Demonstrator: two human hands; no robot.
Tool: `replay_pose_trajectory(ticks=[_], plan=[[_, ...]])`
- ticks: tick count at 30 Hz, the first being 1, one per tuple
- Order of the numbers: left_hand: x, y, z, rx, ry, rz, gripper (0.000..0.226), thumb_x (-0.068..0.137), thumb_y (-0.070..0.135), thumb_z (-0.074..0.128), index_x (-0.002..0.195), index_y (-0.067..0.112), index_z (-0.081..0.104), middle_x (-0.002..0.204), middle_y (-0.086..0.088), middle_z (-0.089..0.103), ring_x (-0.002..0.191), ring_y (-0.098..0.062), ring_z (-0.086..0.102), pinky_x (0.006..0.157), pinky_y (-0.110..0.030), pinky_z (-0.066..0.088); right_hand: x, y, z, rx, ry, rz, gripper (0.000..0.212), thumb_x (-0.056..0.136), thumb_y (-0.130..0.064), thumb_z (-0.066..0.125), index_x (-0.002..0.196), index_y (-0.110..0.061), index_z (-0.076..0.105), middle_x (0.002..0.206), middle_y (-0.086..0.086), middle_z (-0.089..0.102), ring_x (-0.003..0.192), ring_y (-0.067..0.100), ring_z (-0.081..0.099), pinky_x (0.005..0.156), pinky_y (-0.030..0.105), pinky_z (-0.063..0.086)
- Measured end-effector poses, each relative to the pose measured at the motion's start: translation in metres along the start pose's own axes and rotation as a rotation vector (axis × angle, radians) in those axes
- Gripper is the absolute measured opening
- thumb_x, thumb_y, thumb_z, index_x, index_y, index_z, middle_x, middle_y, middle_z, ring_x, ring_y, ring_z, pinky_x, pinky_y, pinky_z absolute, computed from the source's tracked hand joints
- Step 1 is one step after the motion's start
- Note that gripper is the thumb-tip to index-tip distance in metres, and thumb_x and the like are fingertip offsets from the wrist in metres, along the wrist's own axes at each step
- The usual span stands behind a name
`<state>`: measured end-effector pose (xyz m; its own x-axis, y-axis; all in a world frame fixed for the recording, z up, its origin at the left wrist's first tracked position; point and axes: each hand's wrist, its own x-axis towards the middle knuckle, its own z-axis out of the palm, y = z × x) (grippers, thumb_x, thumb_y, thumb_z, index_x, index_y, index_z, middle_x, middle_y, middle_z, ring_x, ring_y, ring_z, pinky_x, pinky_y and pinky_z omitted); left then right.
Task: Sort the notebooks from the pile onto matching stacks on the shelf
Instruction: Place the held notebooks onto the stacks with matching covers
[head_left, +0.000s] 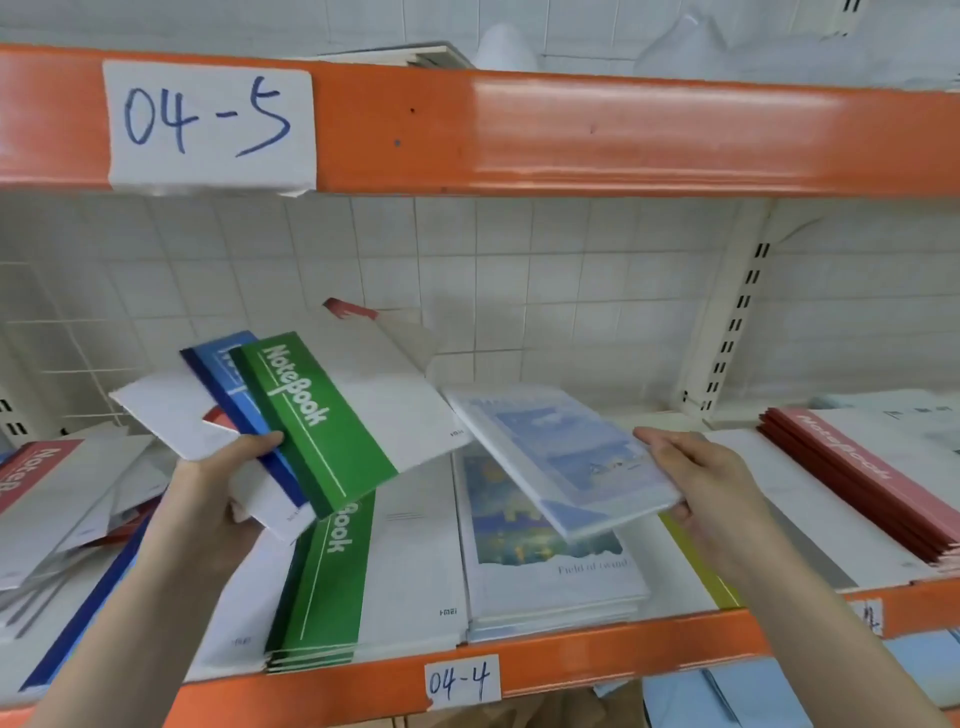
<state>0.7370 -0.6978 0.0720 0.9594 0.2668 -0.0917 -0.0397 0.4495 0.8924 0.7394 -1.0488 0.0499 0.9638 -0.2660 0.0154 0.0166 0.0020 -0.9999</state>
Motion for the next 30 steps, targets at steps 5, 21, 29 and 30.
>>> replay_pose_trajectory(ticks=[5, 21, 29, 30], plan=[[-0.001, 0.012, -0.023, -0.079, 0.07, 0.11, 0.048, 0.091, 0.003, 0.051, 0.138, 0.005, 0.045, 0.126, -0.011, 0.062, 0.093, -0.017, 0.069, 0.065, -0.029, 0.06, -0.023, 0.021, 0.012, -0.256, 0.083, -0.089, 0.024, 0.099, -0.012, 0.045, 0.113, -0.012, 0.065, 0.062, -0.002, 0.051, 0.044, 0.007, 0.037, 0.04, 0.018, 0.036], [-0.015, 0.002, -0.028, -0.039, -0.016, 0.079, 0.026, 0.091, 0.002, 0.051, 0.109, 0.02, 0.056, 0.1, 0.0, 0.073, 0.088, -0.017, 0.072, 0.061, -0.028, 0.059, -0.048, 0.034, 0.032, -0.576, 0.169, -0.182, 0.032, 0.098, -0.008, 0.042, 0.125, -0.008, 0.059, 0.054, 0.002, 0.045, 0.046, 0.016, 0.037, 0.046, 0.037, 0.043], [-0.017, -0.003, -0.031, -0.024, -0.054, 0.054, 0.035, 0.089, 0.002, 0.053, 0.121, 0.016, 0.055, 0.111, -0.006, 0.071, 0.092, -0.021, 0.071, 0.064, -0.031, 0.06, -0.047, 0.036, 0.028, -0.771, 0.14, -0.242, 0.031, 0.097, -0.005, 0.042, 0.118, -0.008, 0.064, 0.054, 0.002, 0.042, 0.047, 0.014, 0.029, 0.049, 0.028, 0.025], [-0.017, -0.004, -0.031, -0.026, -0.054, 0.053, 0.038, 0.089, 0.002, 0.053, 0.125, 0.015, 0.054, 0.112, -0.006, 0.071, 0.092, -0.022, 0.071, 0.064, -0.031, 0.06, -0.047, 0.036, 0.027, -0.799, 0.138, -0.24, 0.03, 0.096, -0.005, 0.043, 0.117, -0.007, 0.065, 0.053, 0.002, 0.043, 0.046, 0.014, 0.03, 0.048, 0.027, 0.025]])
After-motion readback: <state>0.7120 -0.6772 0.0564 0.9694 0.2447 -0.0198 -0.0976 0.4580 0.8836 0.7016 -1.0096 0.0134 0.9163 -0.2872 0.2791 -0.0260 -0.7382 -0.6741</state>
